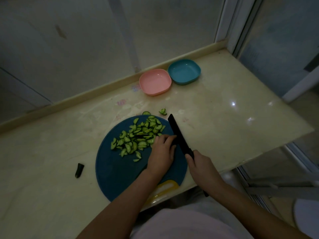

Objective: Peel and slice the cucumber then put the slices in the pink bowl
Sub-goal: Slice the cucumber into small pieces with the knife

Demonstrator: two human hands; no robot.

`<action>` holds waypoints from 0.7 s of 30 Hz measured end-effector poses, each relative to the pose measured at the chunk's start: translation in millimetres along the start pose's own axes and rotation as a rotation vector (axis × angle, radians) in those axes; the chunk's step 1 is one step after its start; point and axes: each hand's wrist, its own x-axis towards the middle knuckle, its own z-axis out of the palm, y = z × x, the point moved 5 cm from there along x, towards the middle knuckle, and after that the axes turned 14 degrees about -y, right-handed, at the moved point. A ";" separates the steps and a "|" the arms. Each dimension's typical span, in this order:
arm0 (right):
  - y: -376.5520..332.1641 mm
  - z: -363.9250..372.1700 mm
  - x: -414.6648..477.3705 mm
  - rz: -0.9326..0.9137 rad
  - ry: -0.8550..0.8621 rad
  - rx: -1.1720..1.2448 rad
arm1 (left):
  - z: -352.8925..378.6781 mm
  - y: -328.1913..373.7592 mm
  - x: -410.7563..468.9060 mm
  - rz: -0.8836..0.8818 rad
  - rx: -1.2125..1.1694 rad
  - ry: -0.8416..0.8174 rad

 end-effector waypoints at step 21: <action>-2.0 -2.1 -2.5 -0.010 0.014 0.017 | 1.4 -1.7 0.2 0.016 0.002 0.001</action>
